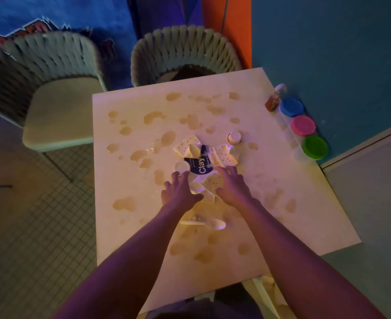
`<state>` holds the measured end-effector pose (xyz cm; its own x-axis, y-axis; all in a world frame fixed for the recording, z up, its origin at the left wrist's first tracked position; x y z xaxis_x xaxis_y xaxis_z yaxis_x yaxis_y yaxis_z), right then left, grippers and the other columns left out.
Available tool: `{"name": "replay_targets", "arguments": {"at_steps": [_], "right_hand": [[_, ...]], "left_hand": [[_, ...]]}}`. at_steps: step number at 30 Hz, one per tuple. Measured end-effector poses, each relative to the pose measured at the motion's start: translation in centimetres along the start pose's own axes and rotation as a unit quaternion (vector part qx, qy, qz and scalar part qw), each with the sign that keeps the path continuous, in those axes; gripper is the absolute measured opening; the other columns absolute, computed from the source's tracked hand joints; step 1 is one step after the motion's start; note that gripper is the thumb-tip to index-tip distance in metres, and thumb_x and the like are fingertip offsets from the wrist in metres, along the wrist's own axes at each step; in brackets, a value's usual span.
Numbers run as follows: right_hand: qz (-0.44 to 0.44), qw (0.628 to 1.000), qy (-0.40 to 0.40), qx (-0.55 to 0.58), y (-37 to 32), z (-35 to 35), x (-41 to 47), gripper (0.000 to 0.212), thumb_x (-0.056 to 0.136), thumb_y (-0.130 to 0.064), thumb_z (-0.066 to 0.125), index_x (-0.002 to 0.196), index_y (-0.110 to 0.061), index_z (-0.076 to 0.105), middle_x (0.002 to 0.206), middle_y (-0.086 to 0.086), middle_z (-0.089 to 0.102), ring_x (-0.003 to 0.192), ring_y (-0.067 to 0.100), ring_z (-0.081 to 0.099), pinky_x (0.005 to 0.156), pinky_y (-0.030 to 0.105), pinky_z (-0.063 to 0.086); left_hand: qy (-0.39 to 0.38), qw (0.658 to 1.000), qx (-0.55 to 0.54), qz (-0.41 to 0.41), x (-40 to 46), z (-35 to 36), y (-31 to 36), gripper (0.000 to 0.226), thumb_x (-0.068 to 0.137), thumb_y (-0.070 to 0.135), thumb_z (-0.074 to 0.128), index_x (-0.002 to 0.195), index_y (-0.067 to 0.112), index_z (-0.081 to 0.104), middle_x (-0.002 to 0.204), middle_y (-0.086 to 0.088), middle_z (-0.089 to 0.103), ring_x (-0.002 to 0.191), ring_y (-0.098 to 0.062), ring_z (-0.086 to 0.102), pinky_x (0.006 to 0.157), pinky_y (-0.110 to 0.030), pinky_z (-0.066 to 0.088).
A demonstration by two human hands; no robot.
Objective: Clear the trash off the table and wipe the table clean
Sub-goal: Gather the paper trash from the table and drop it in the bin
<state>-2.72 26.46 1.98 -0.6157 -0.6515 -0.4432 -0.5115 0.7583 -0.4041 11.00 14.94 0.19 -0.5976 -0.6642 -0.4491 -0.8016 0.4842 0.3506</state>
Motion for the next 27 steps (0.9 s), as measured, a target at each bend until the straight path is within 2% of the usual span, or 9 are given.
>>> {"name": "replay_targets", "arguments": {"at_steps": [4,8,12,14,17,21,27], "right_hand": [[-0.025,0.999,-0.023,-0.033,0.2,0.6,1.6,0.070,0.088,-0.010,0.059,0.148,-0.036,0.033,0.151,-0.003,0.027,0.125,0.030,0.042,0.090,0.039,0.045],[-0.044,0.996,-0.038,-0.065,0.8,0.7,3.0,0.064,0.088,-0.013,0.061,0.145,-0.032,0.039,0.145,0.000,0.035,0.123,0.030,0.046,0.091,0.040,0.047],[-0.062,0.997,-0.042,-0.032,1.5,-0.1,4.0,0.053,0.084,-0.016,0.068,0.131,-0.030,0.048,0.132,0.001,0.049,0.113,0.028,0.056,0.080,0.035,0.047],[-0.052,0.996,-0.069,-0.005,2.5,-0.8,4.5,0.049,0.080,-0.020,0.072,0.123,-0.031,0.051,0.125,-0.002,0.058,0.103,0.025,0.061,0.073,0.030,0.045],[-0.031,0.992,-0.120,0.029,3.7,-2.1,5.2,0.044,0.076,-0.025,0.076,0.111,-0.030,0.051,0.115,-0.002,0.061,0.093,0.022,0.061,0.067,0.031,0.045],[-0.017,0.987,-0.126,0.094,5.7,-4.6,6.6,0.044,0.073,-0.026,0.077,0.109,-0.030,0.051,0.111,-0.002,0.060,0.096,0.025,0.060,0.076,0.034,0.050],[-0.039,0.982,-0.092,0.162,6.9,-8.1,10.3,0.049,0.077,-0.023,0.077,0.120,-0.026,0.055,0.118,-0.002,0.064,0.102,0.022,0.063,0.084,0.039,0.054]], "left_hand": [[0.022,0.999,0.043,0.003,0.6,0.5,1.0,0.086,0.076,0.061,0.072,0.146,0.034,0.030,0.151,0.000,0.024,0.127,-0.035,0.039,0.093,-0.046,0.046],[0.026,0.997,0.076,-0.008,1.0,1.1,2.2,0.079,0.077,0.064,0.070,0.141,0.035,0.034,0.146,0.000,0.026,0.124,-0.035,0.037,0.089,-0.047,0.047],[0.027,0.994,0.105,-0.019,1.5,1.7,2.8,0.071,0.079,0.064,0.068,0.136,0.033,0.040,0.145,-0.002,0.028,0.122,-0.034,0.037,0.086,-0.048,0.049],[0.027,0.993,0.111,-0.026,1.8,1.7,3.3,0.068,0.079,0.062,0.069,0.135,0.034,0.041,0.144,-0.002,0.028,0.121,-0.034,0.036,0.085,-0.048,0.050],[0.028,0.992,0.119,-0.035,2.0,1.5,3.7,0.066,0.080,0.058,0.070,0.135,0.036,0.042,0.143,-0.001,0.029,0.121,-0.032,0.036,0.084,-0.047,0.050],[0.025,0.991,0.120,-0.052,2.4,1.3,4.4,0.068,0.078,0.055,0.073,0.136,0.037,0.042,0.141,0.000,0.030,0.120,-0.032,0.036,0.082,-0.044,0.050],[0.006,0.991,0.100,-0.090,3.0,1.1,5.7,0.071,0.074,0.040,0.077,0.136,0.034,0.043,0.139,-0.001,0.033,0.118,-0.033,0.038,0.077,-0.041,0.051]]}}
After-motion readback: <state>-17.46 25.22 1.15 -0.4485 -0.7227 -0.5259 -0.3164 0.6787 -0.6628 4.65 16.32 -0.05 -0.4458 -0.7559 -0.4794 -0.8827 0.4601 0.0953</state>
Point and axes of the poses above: each hand's wrist, its own x-axis towards the middle knuckle, its own z-axis out of the palm, y = z × x, the point moved 3 cm from there along x, towards the middle knuckle
